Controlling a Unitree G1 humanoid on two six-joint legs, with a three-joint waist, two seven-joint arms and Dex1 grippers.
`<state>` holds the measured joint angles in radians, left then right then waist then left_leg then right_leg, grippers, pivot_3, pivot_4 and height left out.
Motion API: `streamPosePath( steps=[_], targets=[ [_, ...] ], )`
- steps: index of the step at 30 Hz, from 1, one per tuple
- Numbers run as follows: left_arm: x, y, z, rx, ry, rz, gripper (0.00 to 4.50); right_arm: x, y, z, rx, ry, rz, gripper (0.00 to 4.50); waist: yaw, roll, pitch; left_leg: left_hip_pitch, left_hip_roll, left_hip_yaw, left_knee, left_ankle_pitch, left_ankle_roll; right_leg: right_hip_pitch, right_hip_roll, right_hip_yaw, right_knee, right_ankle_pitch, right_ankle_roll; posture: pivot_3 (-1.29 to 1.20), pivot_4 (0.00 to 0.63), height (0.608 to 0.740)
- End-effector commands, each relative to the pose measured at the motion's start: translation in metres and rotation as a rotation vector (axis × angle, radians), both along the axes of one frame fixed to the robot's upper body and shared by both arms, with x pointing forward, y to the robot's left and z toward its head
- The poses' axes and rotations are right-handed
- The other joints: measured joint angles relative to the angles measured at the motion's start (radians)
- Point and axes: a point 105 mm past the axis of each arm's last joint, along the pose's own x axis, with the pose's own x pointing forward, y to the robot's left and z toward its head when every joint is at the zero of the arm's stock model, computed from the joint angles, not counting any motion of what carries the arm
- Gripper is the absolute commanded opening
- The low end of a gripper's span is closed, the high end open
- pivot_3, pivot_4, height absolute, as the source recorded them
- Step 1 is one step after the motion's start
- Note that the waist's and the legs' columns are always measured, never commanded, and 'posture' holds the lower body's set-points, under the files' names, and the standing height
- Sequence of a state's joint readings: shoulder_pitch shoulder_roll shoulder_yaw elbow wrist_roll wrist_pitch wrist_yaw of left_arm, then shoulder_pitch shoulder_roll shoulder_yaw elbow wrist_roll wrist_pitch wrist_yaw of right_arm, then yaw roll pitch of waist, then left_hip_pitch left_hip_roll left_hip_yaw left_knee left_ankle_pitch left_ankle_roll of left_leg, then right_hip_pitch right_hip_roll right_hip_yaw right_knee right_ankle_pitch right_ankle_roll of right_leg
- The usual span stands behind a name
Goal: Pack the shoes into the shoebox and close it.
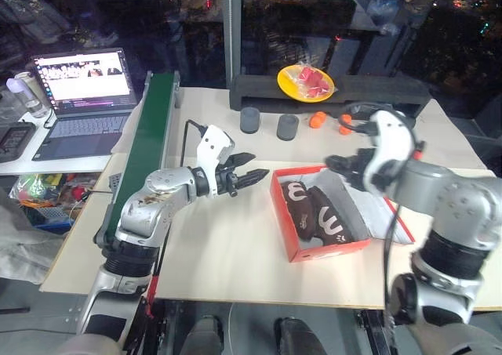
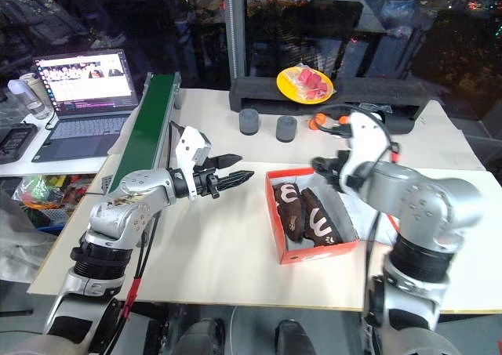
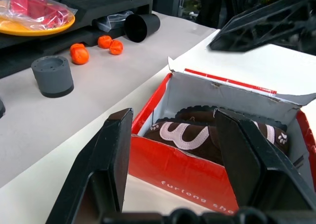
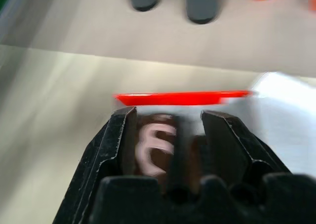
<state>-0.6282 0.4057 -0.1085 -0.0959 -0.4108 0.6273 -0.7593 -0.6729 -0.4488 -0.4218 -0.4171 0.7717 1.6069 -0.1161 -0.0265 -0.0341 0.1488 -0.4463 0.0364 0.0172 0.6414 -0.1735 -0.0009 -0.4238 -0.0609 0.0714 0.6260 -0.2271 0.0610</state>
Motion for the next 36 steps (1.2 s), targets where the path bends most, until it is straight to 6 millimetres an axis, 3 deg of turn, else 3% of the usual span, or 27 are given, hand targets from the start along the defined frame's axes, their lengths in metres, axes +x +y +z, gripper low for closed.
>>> streamPosePath(
  steps=[1,4,5,14,16,19,22,28,36],
  targets=[
    [-0.011,-0.006,0.003,0.010,-0.025,-0.107,2.78,-0.018,-0.011,-0.001,-0.017,-0.034,-0.032,1.12,-0.002,0.000,0.000,0.000,0.000,0.000,0.000,0.000,0.000,0.000,0.000,0.000,0.000,0.000,0.000,0.00,0.150,0.740],
    [-0.016,-0.006,-0.003,0.033,-0.008,-0.171,2.78,-0.035,-0.031,-0.013,-0.075,-0.014,-0.117,0.14,-0.006,0.000,0.000,0.001,0.000,0.000,0.000,0.000,0.000,0.000,0.001,0.000,0.002,0.000,0.000,0.00,0.150,0.740],
    [-0.017,-0.006,-0.005,0.040,-0.004,-0.190,2.78,-0.041,-0.036,-0.017,-0.097,-0.003,-0.135,0.06,-0.006,0.001,0.000,0.001,0.000,0.000,0.000,0.000,0.000,0.000,0.001,0.000,0.002,0.000,0.000,0.00,0.150,0.740],
    [-0.015,-0.015,-0.015,0.085,-0.009,-0.276,2.78,-0.093,-0.076,-0.044,-0.309,0.137,-0.247,0.06,-0.003,0.000,0.000,0.001,0.000,0.000,0.001,0.000,0.000,0.001,0.000,0.001,0.001,-0.001,0.000,0.00,0.150,0.740],
    [-0.013,-0.019,-0.016,0.088,-0.010,-0.288,2.78,-0.108,-0.076,-0.063,-0.321,0.216,-0.238,0.06,0.000,0.000,0.000,0.001,0.000,0.000,0.001,0.000,0.000,0.002,0.000,0.001,0.001,-0.001,0.000,0.00,0.150,0.740],
    [-0.012,-0.023,-0.017,0.092,-0.012,-0.303,2.78,-0.118,-0.064,-0.088,-0.184,0.283,-0.240,0.06,0.002,0.000,0.000,0.002,0.000,-0.001,0.001,0.000,0.000,0.002,0.001,0.001,0.001,-0.001,0.000,0.00,0.150,0.740],
    [-0.011,-0.026,-0.017,0.094,-0.012,-0.311,2.78,-0.119,-0.058,-0.107,-0.040,0.323,-0.311,0.06,-0.002,0.000,0.000,0.002,0.000,-0.001,0.001,0.000,0.000,0.002,0.001,0.002,0.001,-0.001,0.000,0.00,0.150,0.740],
    [-0.010,-0.028,-0.015,0.095,-0.019,-0.311,2.78,-0.110,-0.061,-0.125,0.202,0.421,-0.539,0.06,-0.002,0.000,0.000,0.002,0.000,0.000,0.002,0.000,0.000,0.003,0.000,0.002,0.000,-0.001,0.000,0.00,0.150,0.740],
    [-0.012,-0.026,-0.012,0.097,-0.024,-0.304,2.78,-0.072,-0.052,-0.114,0.646,0.510,-0.795,0.06,-0.019,0.000,0.000,0.003,0.000,0.000,0.002,0.001,0.001,0.003,0.001,0.003,0.001,-0.001,0.000,0.00,0.150,0.740]
  ],
)
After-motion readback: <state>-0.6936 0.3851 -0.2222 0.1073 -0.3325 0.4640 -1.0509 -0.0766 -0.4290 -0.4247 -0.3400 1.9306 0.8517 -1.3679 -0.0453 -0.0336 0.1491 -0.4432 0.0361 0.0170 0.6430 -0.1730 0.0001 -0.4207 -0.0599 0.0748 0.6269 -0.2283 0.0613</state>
